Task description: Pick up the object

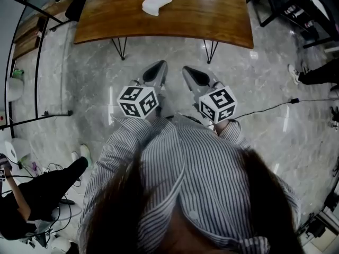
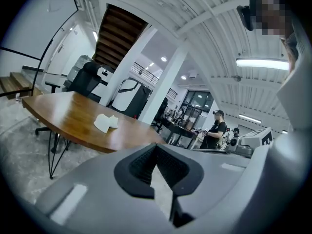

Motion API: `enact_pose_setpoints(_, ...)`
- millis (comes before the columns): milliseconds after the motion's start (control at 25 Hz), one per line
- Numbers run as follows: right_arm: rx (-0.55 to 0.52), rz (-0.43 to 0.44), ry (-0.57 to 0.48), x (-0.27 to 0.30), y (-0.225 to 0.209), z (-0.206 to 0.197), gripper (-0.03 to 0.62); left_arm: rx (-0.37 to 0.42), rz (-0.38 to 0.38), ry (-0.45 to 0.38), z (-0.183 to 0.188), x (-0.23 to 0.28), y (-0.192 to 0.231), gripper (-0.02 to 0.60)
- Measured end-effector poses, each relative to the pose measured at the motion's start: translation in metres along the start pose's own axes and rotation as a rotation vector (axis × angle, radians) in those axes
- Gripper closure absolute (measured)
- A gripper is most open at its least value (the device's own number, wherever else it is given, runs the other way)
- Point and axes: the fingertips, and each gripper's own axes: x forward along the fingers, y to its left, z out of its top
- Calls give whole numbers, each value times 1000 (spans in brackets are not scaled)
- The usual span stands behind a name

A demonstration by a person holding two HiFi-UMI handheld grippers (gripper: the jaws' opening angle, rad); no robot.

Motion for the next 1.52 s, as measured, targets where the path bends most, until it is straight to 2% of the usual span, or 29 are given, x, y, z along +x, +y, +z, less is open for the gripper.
enact_pose_setpoints(200, -27, 7, -1, 47, -28, 16, 592, 57, -2, -4, 41, 45, 53, 581)
enact_pose_setpoints(360, -73, 3, 6, 96, -61, 38, 592, 14, -20, -2, 58, 82, 82, 581)
enact_pose_setpoints(480, -70, -12, 7, 137, -86, 63, 592, -5, -48, 70, 55, 112, 101, 581)
enact_pose_setpoints(600, -49, -42, 2, 178, -110, 84, 592, 19, -85, 118, 83, 143, 134, 581)
enact_pose_setpoints(720, -12, -85, -5, 209, -133, 99, 592, 11, -82, 132, 107, 165, 168, 581)
enact_pose_setpoints(840, -20, -90, 19, 227, -145, 103, 592, -10, -71, 183, 106, 182, 193, 581)
enact_pose_setpoints(960, -69, -83, 57, 238, -152, 102, 592, -8, -45, 239, 100, 195, 210, 553)
enact_pose_setpoints(1200, -107, -55, 99, 258, -164, 103, 592, -24, -50, 346, 109, 220, 249, 505)
enact_pose_setpoints(1320, -88, -25, 147, 272, -168, 97, 592, -46, -40, 409, 113, 232, 272, 489)
enact_pose_setpoints(1400, -50, -4, 161, 282, -170, 93, 592, -49, -57, 462, 112, 243, 283, 452)
enact_pose_setpoints(1520, -40, 3, 174, 288, -175, 89, 592, -74, -128, 568, 104, 261, 287, 379)
